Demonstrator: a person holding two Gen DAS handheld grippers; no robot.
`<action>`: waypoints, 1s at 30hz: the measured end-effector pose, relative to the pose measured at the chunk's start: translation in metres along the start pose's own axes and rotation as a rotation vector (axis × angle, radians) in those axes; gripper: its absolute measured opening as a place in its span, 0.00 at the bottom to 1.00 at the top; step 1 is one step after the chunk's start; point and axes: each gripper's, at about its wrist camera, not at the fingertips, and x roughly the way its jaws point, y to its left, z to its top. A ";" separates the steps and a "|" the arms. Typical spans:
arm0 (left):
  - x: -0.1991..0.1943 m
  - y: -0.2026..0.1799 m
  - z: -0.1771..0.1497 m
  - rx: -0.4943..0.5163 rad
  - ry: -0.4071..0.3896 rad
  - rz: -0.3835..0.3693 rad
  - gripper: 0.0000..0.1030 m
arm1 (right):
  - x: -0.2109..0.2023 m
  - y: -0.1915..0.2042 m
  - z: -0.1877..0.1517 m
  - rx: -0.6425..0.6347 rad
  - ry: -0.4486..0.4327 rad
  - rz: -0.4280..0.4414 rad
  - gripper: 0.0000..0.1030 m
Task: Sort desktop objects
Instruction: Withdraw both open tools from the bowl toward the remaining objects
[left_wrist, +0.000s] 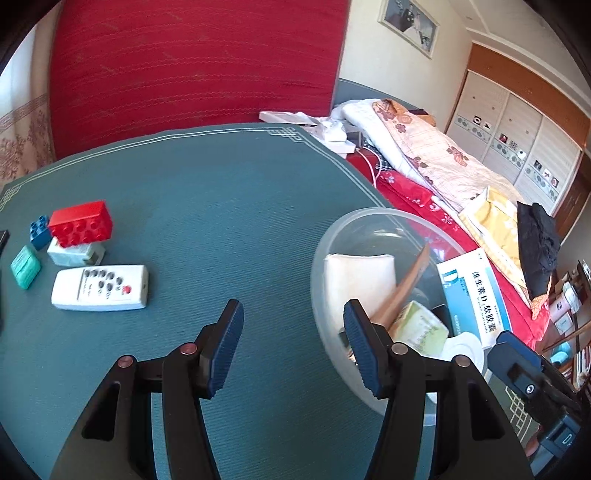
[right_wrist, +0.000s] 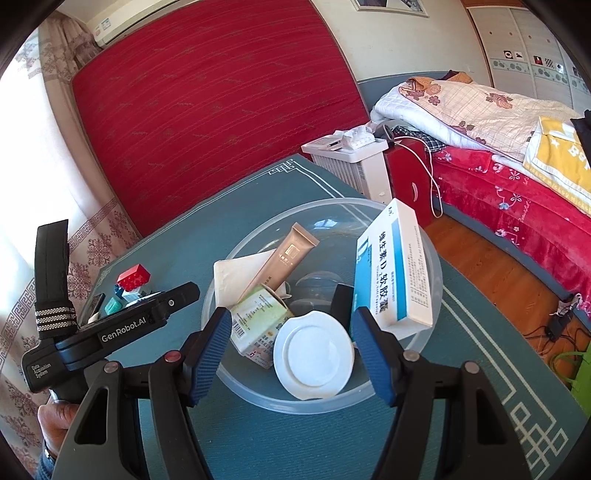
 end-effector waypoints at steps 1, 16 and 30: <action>-0.001 0.004 -0.001 -0.010 0.001 0.007 0.58 | 0.000 0.002 0.000 -0.004 0.001 0.001 0.70; -0.026 0.081 -0.017 -0.130 -0.019 0.134 0.58 | 0.010 0.049 -0.012 -0.082 0.033 0.041 0.77; -0.057 0.155 -0.034 -0.270 -0.053 0.250 0.58 | 0.031 0.103 -0.028 -0.176 0.094 0.111 0.80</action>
